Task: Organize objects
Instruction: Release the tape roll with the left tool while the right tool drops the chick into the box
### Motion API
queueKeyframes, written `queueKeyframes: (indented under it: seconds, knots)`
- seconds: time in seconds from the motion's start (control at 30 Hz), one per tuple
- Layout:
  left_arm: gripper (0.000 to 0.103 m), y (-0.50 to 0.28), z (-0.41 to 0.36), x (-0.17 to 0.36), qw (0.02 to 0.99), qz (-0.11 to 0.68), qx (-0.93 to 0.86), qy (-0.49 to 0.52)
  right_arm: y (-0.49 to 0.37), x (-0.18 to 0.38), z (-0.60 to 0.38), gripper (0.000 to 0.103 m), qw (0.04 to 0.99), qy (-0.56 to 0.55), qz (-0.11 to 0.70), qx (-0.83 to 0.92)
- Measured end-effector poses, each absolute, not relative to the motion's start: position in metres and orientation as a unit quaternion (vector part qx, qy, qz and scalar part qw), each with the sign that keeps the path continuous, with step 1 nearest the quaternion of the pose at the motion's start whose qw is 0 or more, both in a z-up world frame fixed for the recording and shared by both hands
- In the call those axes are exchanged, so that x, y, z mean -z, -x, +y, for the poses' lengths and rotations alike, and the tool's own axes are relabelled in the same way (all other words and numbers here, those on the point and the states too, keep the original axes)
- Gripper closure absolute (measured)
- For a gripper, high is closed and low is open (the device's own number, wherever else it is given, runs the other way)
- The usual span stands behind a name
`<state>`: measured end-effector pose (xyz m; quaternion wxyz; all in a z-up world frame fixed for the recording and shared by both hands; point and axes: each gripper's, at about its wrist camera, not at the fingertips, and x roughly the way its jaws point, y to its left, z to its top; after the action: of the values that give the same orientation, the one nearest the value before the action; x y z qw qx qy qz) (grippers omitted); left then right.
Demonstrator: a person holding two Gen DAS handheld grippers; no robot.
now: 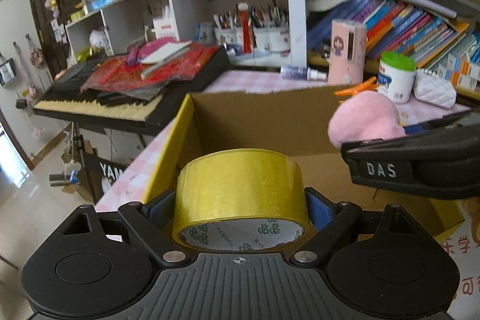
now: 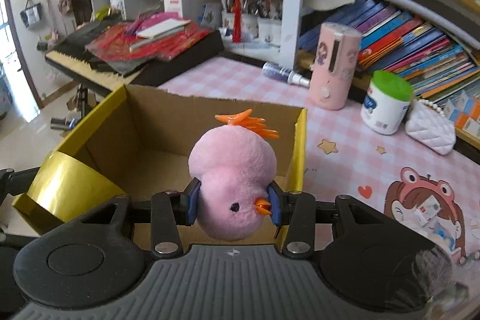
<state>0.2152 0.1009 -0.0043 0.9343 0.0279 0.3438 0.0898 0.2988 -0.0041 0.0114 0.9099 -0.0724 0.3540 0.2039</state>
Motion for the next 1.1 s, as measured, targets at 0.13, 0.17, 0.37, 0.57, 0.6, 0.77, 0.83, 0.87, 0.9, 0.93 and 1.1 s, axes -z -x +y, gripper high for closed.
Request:
queueKeyframes:
  seconds: [0.13,0.17,0.37,0.57,0.6,0.77,0.83,0.87,0.9,0.93,1.1]
  knots:
    - [0.012,-0.222,0.103,0.013,0.926,0.365,-0.092,-0.022,-0.313,-0.004,0.002,0.062,0.895,0.072,0.378,-0.227]
    - [0.012,-0.223,0.103,0.014,0.925,0.369,-0.093,-0.020,-0.315,-0.003,0.005,0.062,0.891,0.074,0.383,-0.231]
    - [0.012,-0.227,0.103,0.021,0.918,0.386,-0.094,-0.017,-0.322,0.004,0.026,0.062,0.865,0.139,0.401,-0.267]
    - [0.012,-0.229,0.100,0.023,0.917,0.386,-0.097,-0.023,-0.322,0.013,0.037,0.062,0.844,0.176,0.418,-0.287]
    - [0.012,-0.229,0.099,0.024,0.917,0.386,-0.098,-0.024,-0.323,0.014,0.037,0.062,0.842,0.174,0.423,-0.287]
    - [0.011,-0.228,0.097,0.024,0.918,0.381,-0.103,-0.025,-0.335,0.017,0.034,0.062,0.827,0.149,0.459,-0.288]
    - [0.011,-0.227,0.097,0.023,0.920,0.378,-0.104,-0.022,-0.336,0.017,0.034,0.061,0.825,0.146,0.462,-0.289]
    - [0.011,-0.227,0.096,0.023,0.921,0.377,-0.102,-0.020,-0.335,0.017,0.034,0.061,0.825,0.147,0.463,-0.290]
    - [0.011,-0.226,0.096,0.022,0.921,0.375,-0.101,-0.019,-0.335,0.017,0.035,0.061,0.825,0.147,0.463,-0.290]
    - [0.011,-0.224,0.095,0.021,0.923,0.371,-0.100,-0.020,-0.335,0.016,0.035,0.060,0.825,0.147,0.463,-0.290]
    - [0.011,-0.213,0.094,0.010,0.934,0.341,-0.104,-0.021,-0.324,0.004,0.030,0.051,0.848,0.139,0.425,-0.286]
